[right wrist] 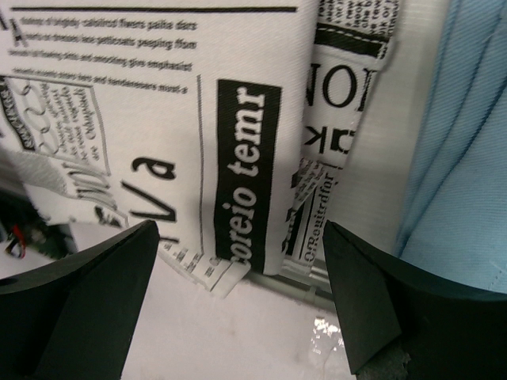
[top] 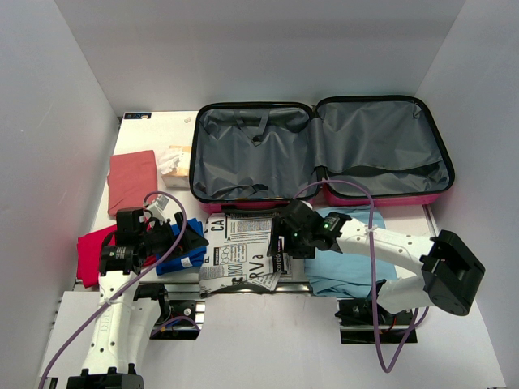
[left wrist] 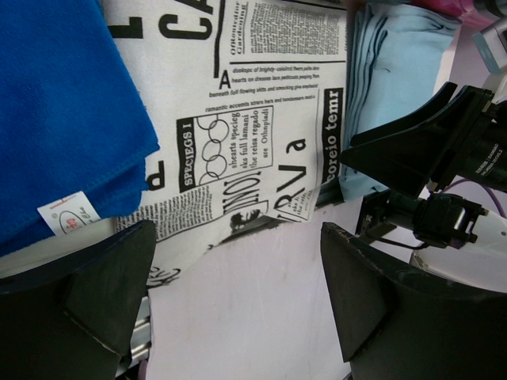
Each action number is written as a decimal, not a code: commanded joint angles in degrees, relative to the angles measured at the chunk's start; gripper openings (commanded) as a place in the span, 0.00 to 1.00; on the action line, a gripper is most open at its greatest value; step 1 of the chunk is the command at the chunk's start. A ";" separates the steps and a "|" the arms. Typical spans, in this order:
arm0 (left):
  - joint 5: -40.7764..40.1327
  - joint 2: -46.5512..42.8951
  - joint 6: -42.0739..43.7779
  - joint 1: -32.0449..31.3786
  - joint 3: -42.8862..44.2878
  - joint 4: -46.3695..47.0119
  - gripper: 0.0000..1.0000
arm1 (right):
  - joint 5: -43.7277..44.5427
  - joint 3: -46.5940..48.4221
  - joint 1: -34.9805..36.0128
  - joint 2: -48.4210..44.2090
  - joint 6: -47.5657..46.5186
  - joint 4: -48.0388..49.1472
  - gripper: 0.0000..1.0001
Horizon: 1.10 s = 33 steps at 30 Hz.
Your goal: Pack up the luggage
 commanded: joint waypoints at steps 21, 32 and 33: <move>-0.23 15.26 1.31 -3.30 5.21 13.86 0.98 | 7.37 -0.89 1.05 9.53 -1.55 10.02 0.41; -12.97 25.29 0.34 -17.63 9.69 19.32 0.98 | 13.79 -5.54 -3.60 2.33 1.90 2.10 0.00; -13.32 25.73 -1.07 -19.03 9.08 20.37 0.98 | 14.58 -5.98 -4.04 1.80 2.42 0.01 0.00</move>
